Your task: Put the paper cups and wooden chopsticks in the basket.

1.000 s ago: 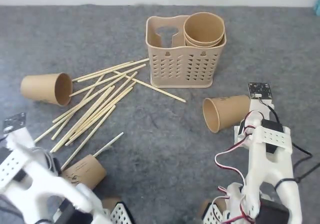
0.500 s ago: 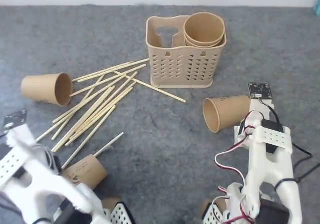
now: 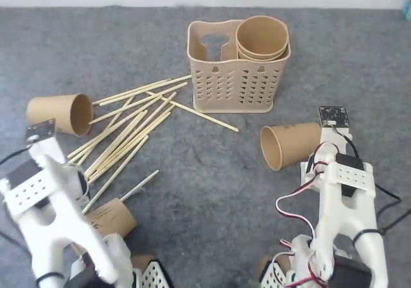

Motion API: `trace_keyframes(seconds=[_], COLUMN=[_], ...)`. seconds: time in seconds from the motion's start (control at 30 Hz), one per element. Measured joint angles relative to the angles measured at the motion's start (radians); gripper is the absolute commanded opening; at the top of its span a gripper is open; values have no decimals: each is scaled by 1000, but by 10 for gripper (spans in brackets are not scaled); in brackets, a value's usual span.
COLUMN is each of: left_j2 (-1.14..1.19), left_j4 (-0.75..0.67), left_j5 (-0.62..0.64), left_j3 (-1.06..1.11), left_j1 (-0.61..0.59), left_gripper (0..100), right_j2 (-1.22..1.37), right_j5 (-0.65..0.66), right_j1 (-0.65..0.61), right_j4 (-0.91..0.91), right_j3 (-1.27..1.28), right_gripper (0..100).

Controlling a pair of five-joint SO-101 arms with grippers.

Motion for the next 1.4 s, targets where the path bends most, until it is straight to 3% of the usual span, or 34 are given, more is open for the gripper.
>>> trace_keyframes(seconds=[0.27,0.53,0.63,1.07,1.4], left_j2=[0,0,0,0,0], left_j4=[66,261,293,295,132], left_j5=[-5,-399,-489,-700,-715], left_j3=[-189,-210,-195,18,112], left_j1=[-167,-448,-499,-414,-77], left_gripper=[13,13,13,13,13], right_j2=[0,0,0,0,0], right_j5=[0,0,0,0,0], right_j1=[0,0,0,0,0], right_j4=[0,0,0,-8,-8], right_j3=[0,0,0,0,0], right_gripper=[9,9,9,9,9])
